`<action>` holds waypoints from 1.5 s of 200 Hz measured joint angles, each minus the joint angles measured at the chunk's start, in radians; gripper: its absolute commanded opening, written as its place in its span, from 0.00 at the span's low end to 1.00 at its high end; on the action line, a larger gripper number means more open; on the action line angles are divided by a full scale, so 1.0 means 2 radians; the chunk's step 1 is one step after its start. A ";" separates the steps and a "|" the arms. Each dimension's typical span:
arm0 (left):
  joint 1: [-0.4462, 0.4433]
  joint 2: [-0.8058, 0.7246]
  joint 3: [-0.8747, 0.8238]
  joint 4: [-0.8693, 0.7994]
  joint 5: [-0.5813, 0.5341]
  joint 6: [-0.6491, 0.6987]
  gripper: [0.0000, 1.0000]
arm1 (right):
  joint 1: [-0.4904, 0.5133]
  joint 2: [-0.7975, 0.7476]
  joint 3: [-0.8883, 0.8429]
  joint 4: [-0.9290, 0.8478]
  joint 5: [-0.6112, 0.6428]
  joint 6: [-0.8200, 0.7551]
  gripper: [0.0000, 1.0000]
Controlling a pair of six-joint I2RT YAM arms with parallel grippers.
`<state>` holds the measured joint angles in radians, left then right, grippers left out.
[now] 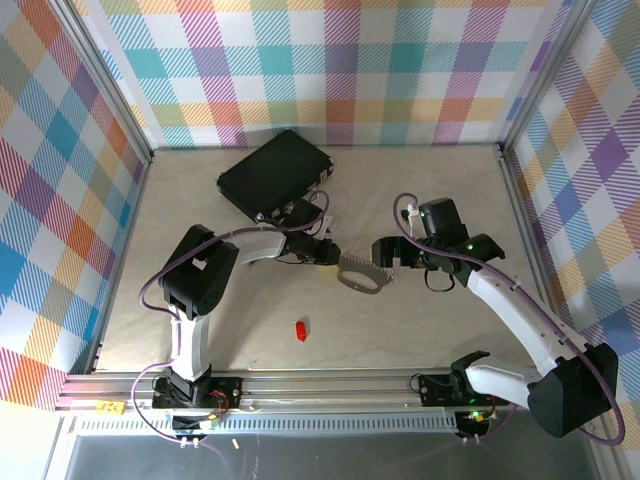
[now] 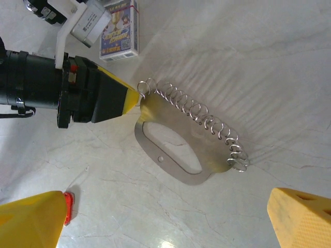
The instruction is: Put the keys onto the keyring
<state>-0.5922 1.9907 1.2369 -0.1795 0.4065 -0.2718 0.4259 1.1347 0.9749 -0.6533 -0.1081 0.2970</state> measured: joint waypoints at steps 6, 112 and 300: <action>0.000 0.000 0.000 0.000 0.000 0.000 0.23 | 0.000 0.000 0.001 0.000 0.002 -0.002 0.99; 0.000 0.000 -0.011 0.006 0.003 0.000 0.12 | 0.000 -0.009 0.006 -0.003 0.024 -0.015 0.99; -0.004 -0.138 -0.035 -0.041 -0.007 0.058 0.00 | 0.000 -0.038 0.004 0.008 0.005 -0.019 0.99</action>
<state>-0.6003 1.7145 1.1675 -0.2619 0.3920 -0.1562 0.4259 1.0580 0.9836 -0.6369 -0.0982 0.2596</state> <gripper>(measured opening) 0.064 0.990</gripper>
